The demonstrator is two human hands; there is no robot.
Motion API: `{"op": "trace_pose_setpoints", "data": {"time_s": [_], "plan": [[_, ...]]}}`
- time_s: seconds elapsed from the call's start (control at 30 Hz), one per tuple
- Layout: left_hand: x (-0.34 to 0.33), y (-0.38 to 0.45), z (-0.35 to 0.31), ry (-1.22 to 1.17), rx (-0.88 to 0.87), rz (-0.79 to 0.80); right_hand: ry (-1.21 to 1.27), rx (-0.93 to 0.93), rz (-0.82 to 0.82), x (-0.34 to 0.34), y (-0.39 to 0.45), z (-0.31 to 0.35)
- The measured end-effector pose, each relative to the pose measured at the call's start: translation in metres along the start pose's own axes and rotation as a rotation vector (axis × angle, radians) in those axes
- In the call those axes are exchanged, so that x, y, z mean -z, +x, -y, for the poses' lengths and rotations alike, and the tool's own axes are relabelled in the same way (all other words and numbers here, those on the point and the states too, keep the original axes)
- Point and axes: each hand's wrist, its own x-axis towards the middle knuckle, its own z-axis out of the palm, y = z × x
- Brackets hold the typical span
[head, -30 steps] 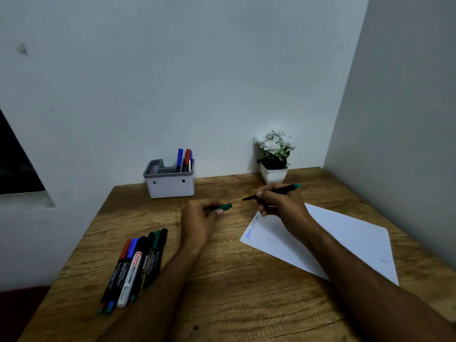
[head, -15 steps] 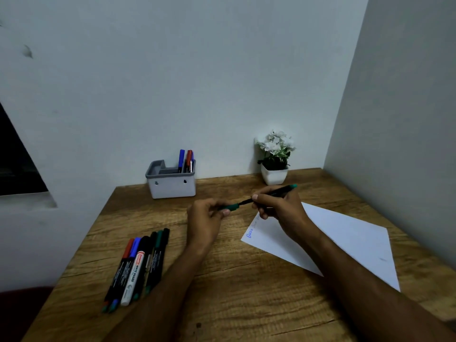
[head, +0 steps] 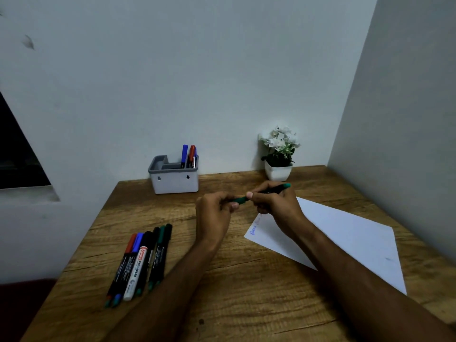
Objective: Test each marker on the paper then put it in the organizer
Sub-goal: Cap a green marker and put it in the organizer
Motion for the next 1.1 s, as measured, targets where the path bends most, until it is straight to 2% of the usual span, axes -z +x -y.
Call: {"op": "trace_pose_setpoints", "data": {"time_s": [0.23, 0.33, 0.43, 0.57, 0.7, 0.77, 0.87, 1.1], "plan": [[0.003, 0.002, 0.005, -0.012, 0.034, 0.01, 0.092, -0.045, 0.032, -0.006, -0.003, -0.013], [0.01, 0.006, 0.003, -0.124, 0.124, 0.034, 0.034, -0.021, 0.086, -0.006, -0.002, -0.006], [0.019, 0.009, 0.004, -0.202, 0.206, -0.002, 0.101, -0.031, 0.044, -0.002, 0.0, -0.002], [0.03, 0.013, 0.006, -0.45, 0.297, -0.012, 0.121, -0.06, -0.01, 0.001, 0.004, -0.006], [0.03, 0.015, 0.007, -0.775, 0.352, -0.062, -0.051, -0.076, 0.065, -0.014, 0.002, -0.014], [0.027, 0.014, 0.007, -0.737, 0.325, -0.07, -0.184, -0.037, 0.121, -0.025, 0.002, -0.016], [0.028, 0.017, 0.009, -0.552, 0.252, -0.108, -0.339, 0.04, 0.155, -0.041, 0.011, -0.018], [0.057, 0.044, 0.017, -0.301, 0.142, -0.185, -0.738, 0.324, 0.263, -0.082, 0.034, 0.0]]}}
